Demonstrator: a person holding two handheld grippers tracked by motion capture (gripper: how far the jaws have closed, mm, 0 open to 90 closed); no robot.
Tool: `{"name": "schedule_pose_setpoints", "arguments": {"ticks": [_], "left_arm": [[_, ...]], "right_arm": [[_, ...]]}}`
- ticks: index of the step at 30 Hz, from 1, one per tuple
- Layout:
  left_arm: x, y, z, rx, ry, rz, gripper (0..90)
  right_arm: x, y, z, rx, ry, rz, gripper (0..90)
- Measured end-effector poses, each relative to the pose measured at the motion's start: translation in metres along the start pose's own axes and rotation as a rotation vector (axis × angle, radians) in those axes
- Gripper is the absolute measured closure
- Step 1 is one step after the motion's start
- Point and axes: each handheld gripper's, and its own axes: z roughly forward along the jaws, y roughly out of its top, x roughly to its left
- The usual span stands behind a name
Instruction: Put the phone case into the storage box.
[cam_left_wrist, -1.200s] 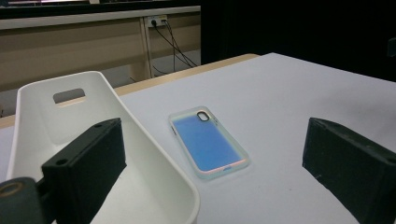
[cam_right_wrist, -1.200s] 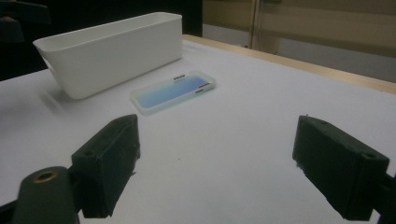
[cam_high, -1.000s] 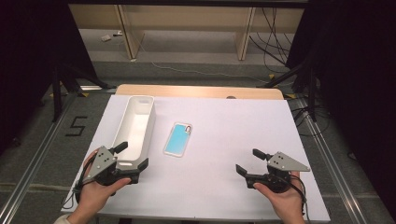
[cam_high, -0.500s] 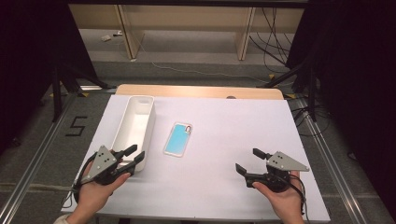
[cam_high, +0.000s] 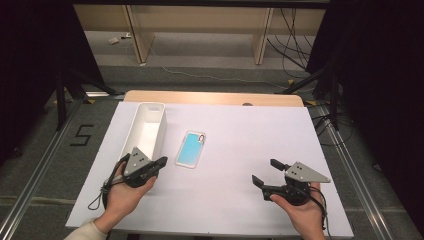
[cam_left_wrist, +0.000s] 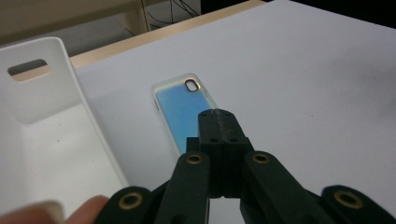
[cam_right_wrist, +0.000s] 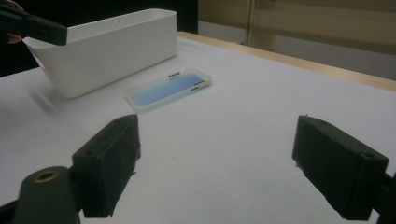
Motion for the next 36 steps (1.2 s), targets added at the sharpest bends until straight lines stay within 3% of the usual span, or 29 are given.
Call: {"name": "schedule_pose_setpoints", "arguments": {"ticks": [9, 10, 16, 20, 23, 30, 31, 36], "left_arm": [[-0.010, 0.004, 0.027, 0.068, -0.022, 0.017, 89.9], [-0.011, 0.005, 0.033, 0.098, -0.023, 0.036, 89.9], [-0.014, 0.007, 0.050, 0.120, -0.017, 0.033, 89.9], [-0.013, 0.008, 0.060, 0.172, -0.021, 0.070, 89.9], [-0.015, 0.008, 0.069, 0.182, -0.014, 0.073, 89.9], [-0.019, 0.008, 0.092, 0.203, -0.008, 0.039, 90.0], [-0.018, 0.008, 0.094, 0.221, -0.012, 0.053, 90.0], [-0.015, 0.004, 0.103, 0.249, 0.004, 0.027, 90.0]], "right_arm": [[0.000, 0.000, -0.001, 0.014, -0.007, -0.005, 16.3], [0.000, 0.000, -0.001, 0.014, -0.007, -0.005, 16.3], [0.000, 0.000, -0.001, 0.015, -0.007, -0.003, 16.3], [0.000, 0.000, -0.001, 0.014, 0.003, 0.007, 16.3], [0.000, 0.000, 0.000, 0.012, 0.008, 0.011, 16.3], [-0.001, 0.000, -0.001, 0.010, -0.002, -0.001, 16.3], [-0.001, 0.000, -0.001, 0.010, -0.002, -0.001, 16.3], [-0.001, 0.000, -0.001, 0.013, 0.008, 0.004, 16.3]]}}
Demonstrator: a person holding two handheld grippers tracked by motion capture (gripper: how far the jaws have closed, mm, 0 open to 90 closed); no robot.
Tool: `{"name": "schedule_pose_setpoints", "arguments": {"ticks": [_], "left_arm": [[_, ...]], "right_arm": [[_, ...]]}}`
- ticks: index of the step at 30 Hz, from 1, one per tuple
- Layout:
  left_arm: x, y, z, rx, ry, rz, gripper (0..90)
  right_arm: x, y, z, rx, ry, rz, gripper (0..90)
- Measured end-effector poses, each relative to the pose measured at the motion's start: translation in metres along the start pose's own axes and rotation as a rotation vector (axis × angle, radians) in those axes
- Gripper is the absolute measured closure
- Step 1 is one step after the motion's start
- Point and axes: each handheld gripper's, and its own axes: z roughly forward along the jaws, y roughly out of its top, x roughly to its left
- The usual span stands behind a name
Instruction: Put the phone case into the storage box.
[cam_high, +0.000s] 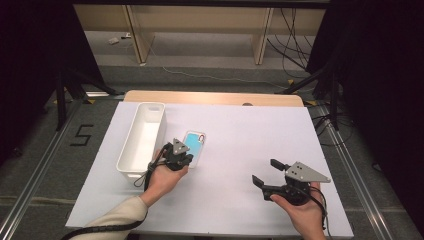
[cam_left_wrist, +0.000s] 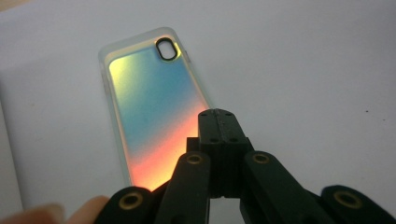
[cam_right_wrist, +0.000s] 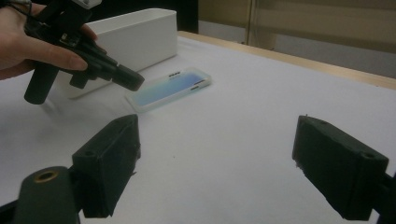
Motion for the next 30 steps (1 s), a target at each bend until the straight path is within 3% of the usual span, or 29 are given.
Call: {"name": "schedule_pose_setpoints", "arguments": {"ticks": [12, 26, 28, 30], "left_arm": [[-0.004, 0.002, 0.015, 0.033, 0.010, -0.030, 90.0], [-0.003, -0.001, 0.021, 0.072, 0.000, -0.050, 90.0], [-0.005, -0.001, 0.022, 0.060, -0.001, -0.066, 90.0], [-0.003, 0.000, 0.022, 0.079, -0.004, -0.053, 90.0]], "right_arm": [[0.000, 0.000, -0.001, 0.001, -0.013, -0.010, 16.2], [0.000, 0.000, 0.000, 0.001, -0.009, -0.010, 16.2], [0.000, 0.000, -0.001, 0.005, -0.005, -0.010, 16.2], [0.000, 0.000, 0.000, 0.000, -0.010, -0.009, 16.1]]}}
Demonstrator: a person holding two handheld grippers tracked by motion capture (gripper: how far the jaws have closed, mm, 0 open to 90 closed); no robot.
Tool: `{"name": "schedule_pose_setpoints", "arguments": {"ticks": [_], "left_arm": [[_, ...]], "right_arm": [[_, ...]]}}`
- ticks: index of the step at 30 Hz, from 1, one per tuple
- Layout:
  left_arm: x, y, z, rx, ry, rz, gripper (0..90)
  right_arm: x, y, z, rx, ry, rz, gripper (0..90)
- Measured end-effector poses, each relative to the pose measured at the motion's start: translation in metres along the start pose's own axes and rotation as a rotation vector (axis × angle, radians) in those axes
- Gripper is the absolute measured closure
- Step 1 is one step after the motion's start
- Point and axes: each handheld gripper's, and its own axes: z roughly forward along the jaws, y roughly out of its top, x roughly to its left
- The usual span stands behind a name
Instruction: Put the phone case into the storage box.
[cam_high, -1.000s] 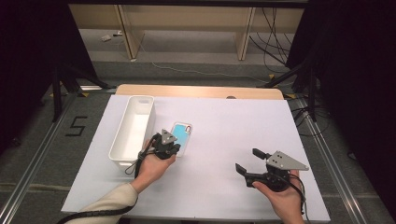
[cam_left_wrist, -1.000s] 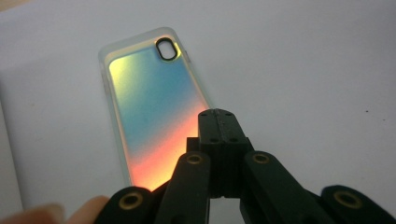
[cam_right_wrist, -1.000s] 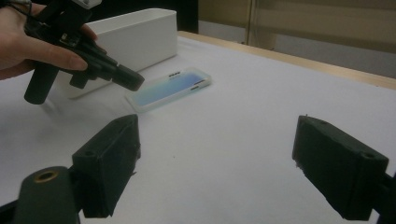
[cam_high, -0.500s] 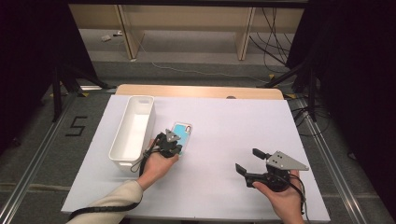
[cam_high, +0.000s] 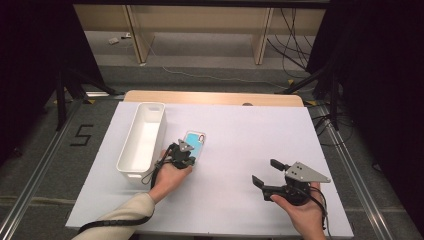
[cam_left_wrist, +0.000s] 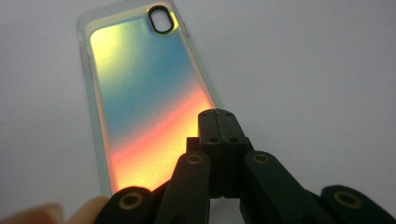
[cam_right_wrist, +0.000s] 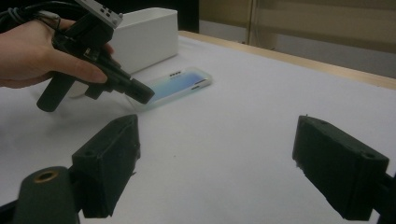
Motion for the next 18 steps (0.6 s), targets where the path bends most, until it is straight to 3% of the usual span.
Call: {"name": "schedule_pose_setpoints", "arguments": {"ticks": [6, 18], "left_arm": [[-0.0011, -0.0005, 0.0038, -0.007, -0.012, -0.035, 89.9], [-0.0024, 0.0019, 0.0063, -0.006, -0.017, -0.050, 90.0]], "right_arm": [[-0.0001, -0.0002, 0.0002, 0.000, 0.009, 0.003, 16.1], [0.0000, -0.0001, 0.0000, 0.001, 0.002, -0.002, 16.1]]}}
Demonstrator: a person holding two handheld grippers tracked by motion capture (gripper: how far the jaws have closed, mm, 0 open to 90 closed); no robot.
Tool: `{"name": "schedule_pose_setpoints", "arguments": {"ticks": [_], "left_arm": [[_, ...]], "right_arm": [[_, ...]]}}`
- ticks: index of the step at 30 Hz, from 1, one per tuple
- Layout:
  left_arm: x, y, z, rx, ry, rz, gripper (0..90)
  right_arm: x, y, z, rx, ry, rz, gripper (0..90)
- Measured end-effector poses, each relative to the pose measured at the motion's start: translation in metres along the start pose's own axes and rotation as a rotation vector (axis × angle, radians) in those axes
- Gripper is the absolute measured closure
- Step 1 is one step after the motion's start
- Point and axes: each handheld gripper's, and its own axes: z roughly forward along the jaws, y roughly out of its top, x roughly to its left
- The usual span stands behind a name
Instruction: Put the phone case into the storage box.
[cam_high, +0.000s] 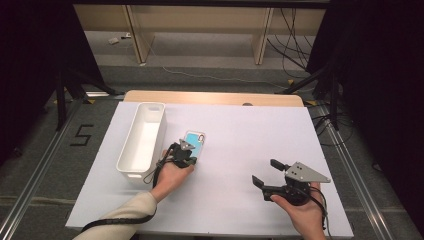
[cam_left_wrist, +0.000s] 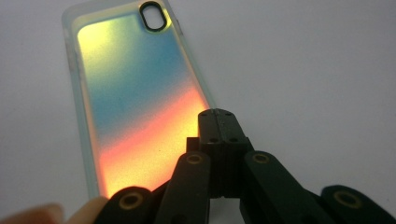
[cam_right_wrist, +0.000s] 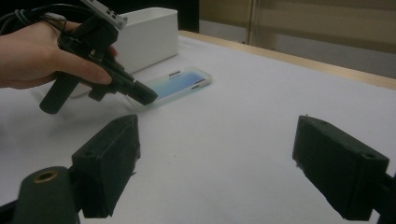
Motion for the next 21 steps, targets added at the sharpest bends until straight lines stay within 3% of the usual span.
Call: {"name": "schedule_pose_setpoints", "arguments": {"ticks": [17, 21], "left_arm": [[-0.0033, 0.0029, 0.0041, -0.008, -0.012, -0.003, 89.9], [-0.0041, 0.0037, 0.0041, -0.001, -0.002, 0.014, 89.9]], "right_arm": [[-0.0001, -0.0002, 0.0003, -0.002, 0.007, 0.004, 16.1], [-0.0001, -0.0001, 0.0000, -0.001, -0.002, 0.001, 16.1]]}}
